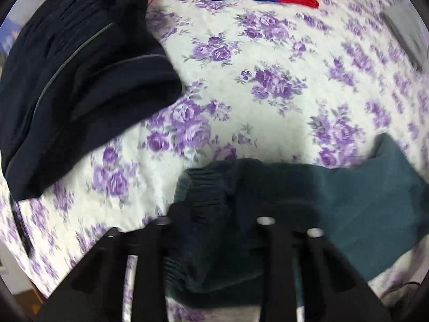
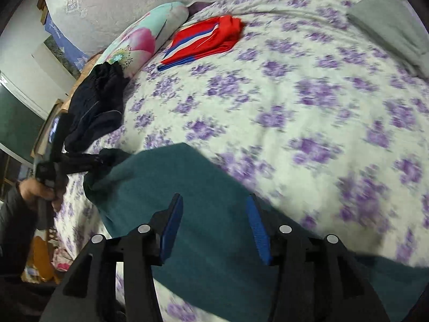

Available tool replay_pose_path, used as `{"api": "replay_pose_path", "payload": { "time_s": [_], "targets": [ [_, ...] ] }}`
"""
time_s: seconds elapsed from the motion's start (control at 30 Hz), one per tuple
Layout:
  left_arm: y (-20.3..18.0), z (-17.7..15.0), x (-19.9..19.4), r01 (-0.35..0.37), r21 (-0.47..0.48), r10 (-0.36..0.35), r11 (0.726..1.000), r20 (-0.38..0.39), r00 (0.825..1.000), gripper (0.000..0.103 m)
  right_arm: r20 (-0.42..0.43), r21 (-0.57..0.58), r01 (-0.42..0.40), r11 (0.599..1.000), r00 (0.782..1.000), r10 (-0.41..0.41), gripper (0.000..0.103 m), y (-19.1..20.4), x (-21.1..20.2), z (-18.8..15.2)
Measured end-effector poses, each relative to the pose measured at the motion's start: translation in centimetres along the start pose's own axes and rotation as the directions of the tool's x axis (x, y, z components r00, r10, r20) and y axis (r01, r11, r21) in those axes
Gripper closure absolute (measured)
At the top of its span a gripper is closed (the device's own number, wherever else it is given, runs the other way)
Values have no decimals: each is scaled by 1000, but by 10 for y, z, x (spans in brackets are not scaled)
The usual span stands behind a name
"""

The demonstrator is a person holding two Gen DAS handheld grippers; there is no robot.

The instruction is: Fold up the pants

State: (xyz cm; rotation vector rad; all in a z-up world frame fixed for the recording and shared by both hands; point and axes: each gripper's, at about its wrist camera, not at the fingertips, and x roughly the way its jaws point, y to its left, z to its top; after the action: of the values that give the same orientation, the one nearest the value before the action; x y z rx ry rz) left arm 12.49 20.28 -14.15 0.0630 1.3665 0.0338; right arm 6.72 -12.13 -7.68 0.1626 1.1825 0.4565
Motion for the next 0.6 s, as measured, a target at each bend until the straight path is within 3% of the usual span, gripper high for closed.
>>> {"api": "replay_pose_path", "payload": {
  "time_s": [0.03, 0.13, 0.2, 0.23, 0.3, 0.37, 0.43, 0.5, 0.6],
  "targets": [
    [1, 2, 0, -8, -14, 8, 1000, 10, 1000, 82, -5, -6, -12, 1000, 1000, 12, 53, 2, 8, 6],
    [25, 6, -12, -42, -184, 60, 982, 90, 994, 83, -24, -25, -45, 999, 999, 44, 53, 10, 31, 22],
    [46, 4, -14, 68, -317, -37, 946, 103, 994, 82, -41, -29, -77, 997, 996, 76, 53, 14, 50, 38],
    [47, 3, -12, 82, -328, -53, 941, 96, 994, 82, -55, -26, -88, 996, 995, 87, 53, 15, 60, 43],
    [38, 2, -6, 44, -252, -24, 967, 82, 996, 80, -104, -6, -100, 995, 990, 99, 54, 18, 83, 54],
    [38, 0, -7, 35, -236, -15, 971, 87, 996, 73, -158, -7, -124, 992, 980, 121, 56, 25, 106, 60],
    [46, -2, -8, 59, -274, -35, 960, 92, 995, 63, -220, -56, -96, 994, 972, 81, 90, 34, 123, 60],
    [56, -7, -13, 72, -310, -40, 948, 109, 993, 54, -238, -89, -98, 991, 969, 74, 95, 40, 125, 61],
    [61, -23, -13, 48, -308, -12, 950, 116, 993, 47, -127, -110, -115, 987, 987, 101, 96, 43, 93, 71]
  ]
}}
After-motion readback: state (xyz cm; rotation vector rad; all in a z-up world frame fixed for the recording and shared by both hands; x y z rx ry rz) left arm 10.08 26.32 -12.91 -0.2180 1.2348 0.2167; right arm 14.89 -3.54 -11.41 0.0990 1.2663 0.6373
